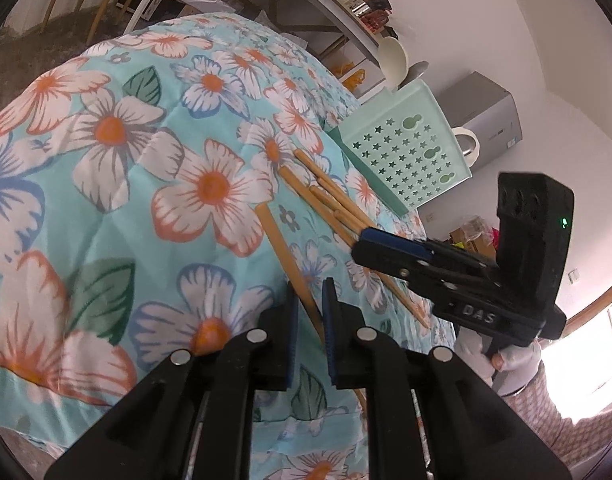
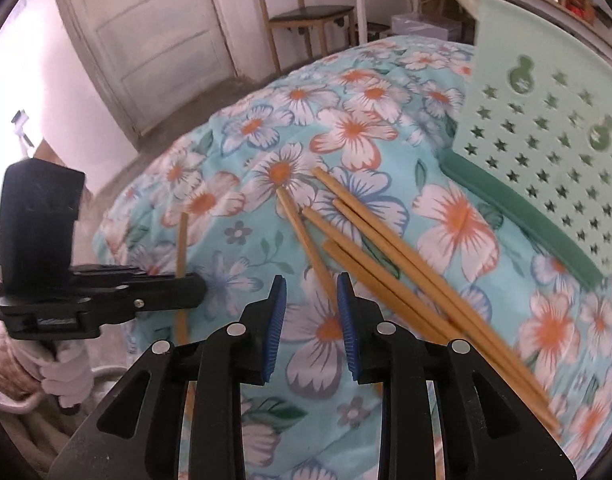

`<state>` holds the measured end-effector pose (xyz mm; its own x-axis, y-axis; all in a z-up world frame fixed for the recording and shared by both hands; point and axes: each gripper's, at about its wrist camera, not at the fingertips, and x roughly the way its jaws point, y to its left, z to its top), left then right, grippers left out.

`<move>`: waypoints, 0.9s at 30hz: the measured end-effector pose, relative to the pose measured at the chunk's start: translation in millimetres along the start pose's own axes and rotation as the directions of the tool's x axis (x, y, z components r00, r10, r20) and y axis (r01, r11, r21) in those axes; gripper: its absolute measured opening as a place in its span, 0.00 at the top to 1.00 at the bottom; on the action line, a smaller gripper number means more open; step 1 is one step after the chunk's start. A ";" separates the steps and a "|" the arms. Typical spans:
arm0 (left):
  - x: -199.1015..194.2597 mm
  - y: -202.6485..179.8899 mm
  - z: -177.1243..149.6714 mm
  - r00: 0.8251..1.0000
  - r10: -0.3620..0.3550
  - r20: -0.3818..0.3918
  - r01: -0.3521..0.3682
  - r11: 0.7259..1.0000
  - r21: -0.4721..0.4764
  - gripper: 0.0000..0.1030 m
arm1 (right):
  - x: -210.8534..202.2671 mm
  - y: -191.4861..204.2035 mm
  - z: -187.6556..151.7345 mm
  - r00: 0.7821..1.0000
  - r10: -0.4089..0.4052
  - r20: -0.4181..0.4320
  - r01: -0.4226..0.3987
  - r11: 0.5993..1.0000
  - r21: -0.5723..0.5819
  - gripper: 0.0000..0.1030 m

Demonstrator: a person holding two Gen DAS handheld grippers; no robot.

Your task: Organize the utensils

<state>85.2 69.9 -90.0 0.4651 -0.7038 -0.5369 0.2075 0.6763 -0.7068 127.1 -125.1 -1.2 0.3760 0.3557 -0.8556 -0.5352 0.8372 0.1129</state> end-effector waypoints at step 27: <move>-1.1 2.4 -1.0 1.000 0.002 -0.001 -0.002 1.000 -0.005 0.89 | 7.5 24.6 43.8 0.998 -0.051 0.036 0.054 0.993 -0.103 0.96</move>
<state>84.3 72.1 -91.5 0.4643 -0.7030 -0.5387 0.2027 0.6765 -0.7080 149.9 -83.6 17.3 0.4295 0.3272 -0.8417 -0.5889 0.8081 0.0137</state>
